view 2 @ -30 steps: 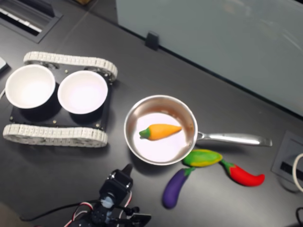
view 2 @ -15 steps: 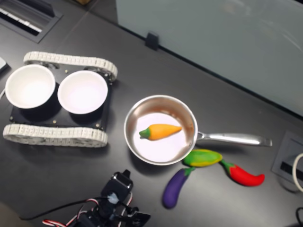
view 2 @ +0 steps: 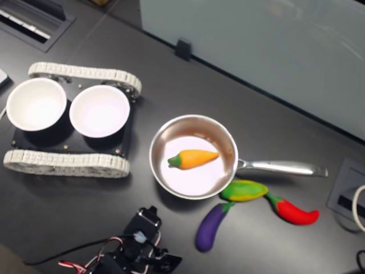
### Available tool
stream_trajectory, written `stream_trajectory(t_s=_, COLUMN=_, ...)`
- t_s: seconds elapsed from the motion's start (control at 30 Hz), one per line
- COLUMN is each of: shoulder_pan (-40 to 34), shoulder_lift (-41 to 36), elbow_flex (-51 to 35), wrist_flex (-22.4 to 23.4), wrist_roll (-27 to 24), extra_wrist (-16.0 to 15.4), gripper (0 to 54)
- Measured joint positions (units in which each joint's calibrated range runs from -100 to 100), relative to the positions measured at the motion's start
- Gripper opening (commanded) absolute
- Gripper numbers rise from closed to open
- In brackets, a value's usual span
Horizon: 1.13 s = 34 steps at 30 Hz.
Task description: Pick up the carrot and place them in the pan
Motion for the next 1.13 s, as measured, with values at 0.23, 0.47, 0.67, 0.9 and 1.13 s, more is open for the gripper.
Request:
stream_trajectory(t_s=0.23, shoulder_pan=-7.37, shoulder_lift=0.08, elbow_flex=0.09, wrist_flex=-0.25, wrist_roll=-0.93, extra_wrist=2.66, gripper=0.2)
stream_trajectory(t_s=0.47, shoulder_pan=-10.78, shoulder_lift=0.08, elbow_flex=0.09, wrist_flex=-0.25, wrist_roll=-1.76, extra_wrist=4.5, gripper=0.2)
stream_trajectory(t_s=0.67, shoulder_pan=-10.89, shoulder_lift=0.08, elbow_flex=0.09, wrist_flex=-0.25, wrist_roll=-1.76, extra_wrist=4.5, gripper=0.2)
stream_trajectory(t_s=0.9, shoulder_pan=-10.89, shoulder_lift=0.08, elbow_flex=0.09, wrist_flex=-0.25, wrist_roll=-1.76, extra_wrist=4.5, gripper=0.2)
stream_trajectory(t_s=1.13, shoulder_pan=-10.89, shoulder_lift=0.08, elbow_flex=0.09, wrist_flex=-0.25, wrist_roll=-1.76, extra_wrist=4.5, gripper=0.2)
